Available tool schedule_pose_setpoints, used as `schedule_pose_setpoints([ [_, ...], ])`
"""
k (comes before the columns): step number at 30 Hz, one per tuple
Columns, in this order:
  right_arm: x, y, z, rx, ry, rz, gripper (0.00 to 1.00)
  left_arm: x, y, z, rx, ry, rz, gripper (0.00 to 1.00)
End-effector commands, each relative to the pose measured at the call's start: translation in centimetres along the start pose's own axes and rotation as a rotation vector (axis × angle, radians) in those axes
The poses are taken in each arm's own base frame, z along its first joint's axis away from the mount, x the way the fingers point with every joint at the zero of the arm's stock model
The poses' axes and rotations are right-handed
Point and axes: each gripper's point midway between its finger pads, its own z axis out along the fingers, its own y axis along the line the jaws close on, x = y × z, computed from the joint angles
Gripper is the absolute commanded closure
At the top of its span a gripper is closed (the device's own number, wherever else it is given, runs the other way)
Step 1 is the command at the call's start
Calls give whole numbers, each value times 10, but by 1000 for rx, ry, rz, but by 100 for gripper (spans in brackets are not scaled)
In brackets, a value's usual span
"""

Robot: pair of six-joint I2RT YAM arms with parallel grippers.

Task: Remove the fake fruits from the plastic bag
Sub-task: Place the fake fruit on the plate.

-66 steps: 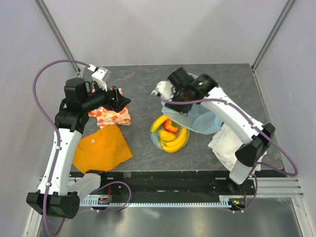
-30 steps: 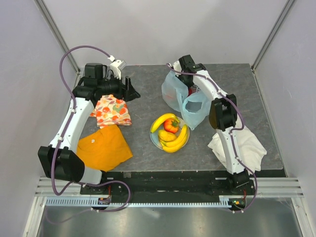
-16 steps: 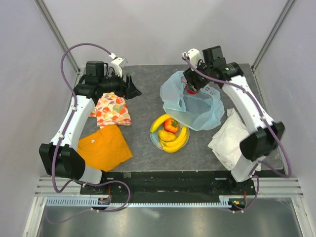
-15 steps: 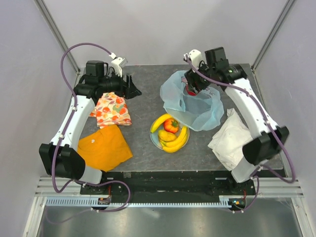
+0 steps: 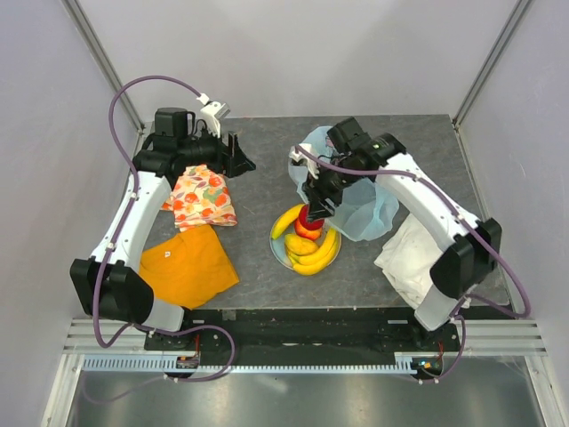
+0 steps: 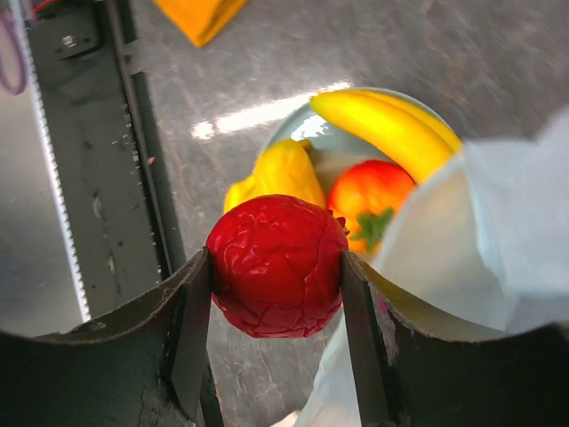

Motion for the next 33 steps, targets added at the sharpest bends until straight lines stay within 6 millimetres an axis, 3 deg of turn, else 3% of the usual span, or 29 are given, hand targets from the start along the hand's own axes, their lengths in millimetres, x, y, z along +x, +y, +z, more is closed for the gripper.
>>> schedule_pose_setpoints([
  [1, -22, 4, 17, -155, -42, -81, 72, -17, -8, -6, 6, -53, 33, 21],
  [4, -30, 7, 34, -212, -25, -76, 72, -16, -8, -6, 3, -52, 35, 21],
  [7, -23, -6, 54, -212, 14, -8, 73, -14, -9, -7, 3, -47, 29, 21],
  [11, -4, -39, 65, -94, 67, 96, 77, -13, -9, -8, -2, -45, 38, 21],
  [12, -2, -56, 65, -22, 57, 90, 78, -13, -8, -8, -5, -47, 41, 21],
  [16, 6, -115, 50, 150, 47, 166, 78, -10, -7, -8, -8, -41, 39, 21],
  [19, 13, -143, 40, 237, 70, 184, 79, -8, -6, -6, -6, -34, 43, 21],
  [22, 25, -146, 45, 235, 107, 176, 79, -5, -5, -4, -4, -26, 37, 21],
  [29, 85, -115, 69, 95, 255, 253, 78, -2, -3, -1, -2, -17, 23, 21],
  [33, 105, -111, 73, 83, 302, 270, 78, -2, -2, -1, -4, -15, 22, 21],
])
